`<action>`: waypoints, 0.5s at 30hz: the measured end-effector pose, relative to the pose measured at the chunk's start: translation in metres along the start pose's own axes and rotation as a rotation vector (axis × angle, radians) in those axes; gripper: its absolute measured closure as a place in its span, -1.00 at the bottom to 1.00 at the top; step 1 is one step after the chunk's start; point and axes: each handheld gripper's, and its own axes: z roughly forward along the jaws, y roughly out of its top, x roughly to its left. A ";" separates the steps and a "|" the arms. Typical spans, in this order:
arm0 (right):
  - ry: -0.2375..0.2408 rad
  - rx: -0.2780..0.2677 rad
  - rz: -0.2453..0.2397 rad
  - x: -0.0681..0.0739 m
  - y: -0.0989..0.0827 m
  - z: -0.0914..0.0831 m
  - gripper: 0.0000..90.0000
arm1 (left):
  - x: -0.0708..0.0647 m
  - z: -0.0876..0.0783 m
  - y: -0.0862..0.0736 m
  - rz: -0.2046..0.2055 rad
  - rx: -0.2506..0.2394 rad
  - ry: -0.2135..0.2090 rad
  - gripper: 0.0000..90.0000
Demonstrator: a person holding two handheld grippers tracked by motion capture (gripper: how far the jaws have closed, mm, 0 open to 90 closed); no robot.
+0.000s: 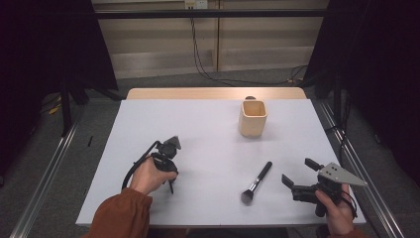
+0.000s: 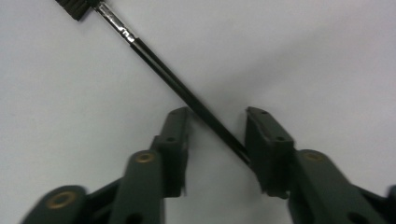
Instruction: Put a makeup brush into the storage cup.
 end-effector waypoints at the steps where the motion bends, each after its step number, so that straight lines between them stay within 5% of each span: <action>1: 0.000 0.000 0.000 0.000 0.000 0.000 -1.00 | 0.001 0.000 -0.001 0.000 -0.001 -0.006 0.52; 6: 0.001 0.003 0.000 0.000 0.000 0.001 -1.00 | 0.005 0.000 -0.003 0.000 -0.007 -0.015 0.75; 15: 0.004 0.002 -0.001 0.000 0.000 0.000 -1.00 | 0.007 0.001 -0.001 0.011 0.009 -0.024 0.86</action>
